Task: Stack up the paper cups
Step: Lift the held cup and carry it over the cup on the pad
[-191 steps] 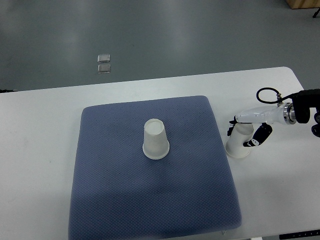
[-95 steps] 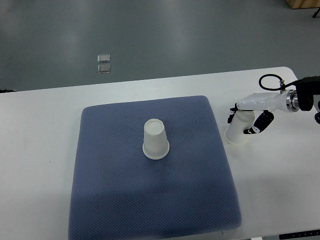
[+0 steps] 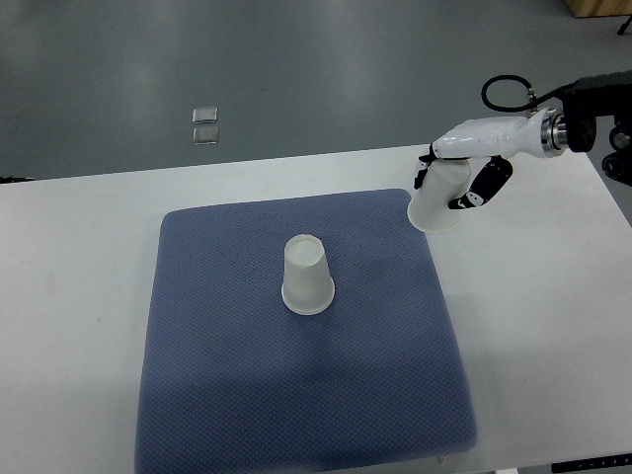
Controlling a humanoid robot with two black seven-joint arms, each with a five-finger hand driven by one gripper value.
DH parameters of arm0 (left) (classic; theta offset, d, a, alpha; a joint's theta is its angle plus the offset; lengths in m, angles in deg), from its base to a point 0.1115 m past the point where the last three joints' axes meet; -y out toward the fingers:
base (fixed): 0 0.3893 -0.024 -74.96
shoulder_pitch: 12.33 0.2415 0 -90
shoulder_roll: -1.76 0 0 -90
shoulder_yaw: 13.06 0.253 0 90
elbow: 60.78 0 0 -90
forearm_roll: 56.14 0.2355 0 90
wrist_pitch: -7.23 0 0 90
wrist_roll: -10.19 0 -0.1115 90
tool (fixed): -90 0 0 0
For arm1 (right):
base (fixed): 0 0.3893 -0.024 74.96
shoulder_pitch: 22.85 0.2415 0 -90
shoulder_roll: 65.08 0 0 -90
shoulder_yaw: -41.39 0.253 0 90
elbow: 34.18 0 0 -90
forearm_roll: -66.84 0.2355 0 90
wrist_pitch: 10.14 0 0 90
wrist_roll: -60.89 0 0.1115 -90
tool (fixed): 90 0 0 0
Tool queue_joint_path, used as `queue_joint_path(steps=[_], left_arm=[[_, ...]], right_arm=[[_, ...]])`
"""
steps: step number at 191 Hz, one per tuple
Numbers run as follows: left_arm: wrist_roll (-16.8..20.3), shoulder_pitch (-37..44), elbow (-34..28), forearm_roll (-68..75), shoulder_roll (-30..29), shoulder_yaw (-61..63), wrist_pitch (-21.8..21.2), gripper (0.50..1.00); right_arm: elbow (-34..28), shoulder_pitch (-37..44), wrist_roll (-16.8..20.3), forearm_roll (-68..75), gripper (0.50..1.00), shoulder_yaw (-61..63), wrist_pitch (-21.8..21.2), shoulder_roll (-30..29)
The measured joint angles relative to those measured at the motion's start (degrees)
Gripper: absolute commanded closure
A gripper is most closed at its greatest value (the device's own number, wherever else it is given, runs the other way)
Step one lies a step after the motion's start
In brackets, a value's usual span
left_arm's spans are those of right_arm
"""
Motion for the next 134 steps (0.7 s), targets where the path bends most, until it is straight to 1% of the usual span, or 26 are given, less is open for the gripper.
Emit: queue_joint_path(steps=[64,110,134], left_arm=[[0.00,0.00,0.00,0.00,0.00,0.00,0.00,0.500],[0.00,0.00,0.00,0.00,0.00,0.00,0.00,0.500],[0.00,0.00,0.00,0.00,0.00,0.00,0.00,0.500]], right_arm=[[-2.50,8.43,-1.53,1.93,0.830,0.64,-7.16,-6.19],[-3.01,12.22,-1.56,5.95,0.830,0.68,-10.04,-12.88],[-2.86,12.51,-1.42,6.48,0.830,0.68,-10.48,-16.10]])
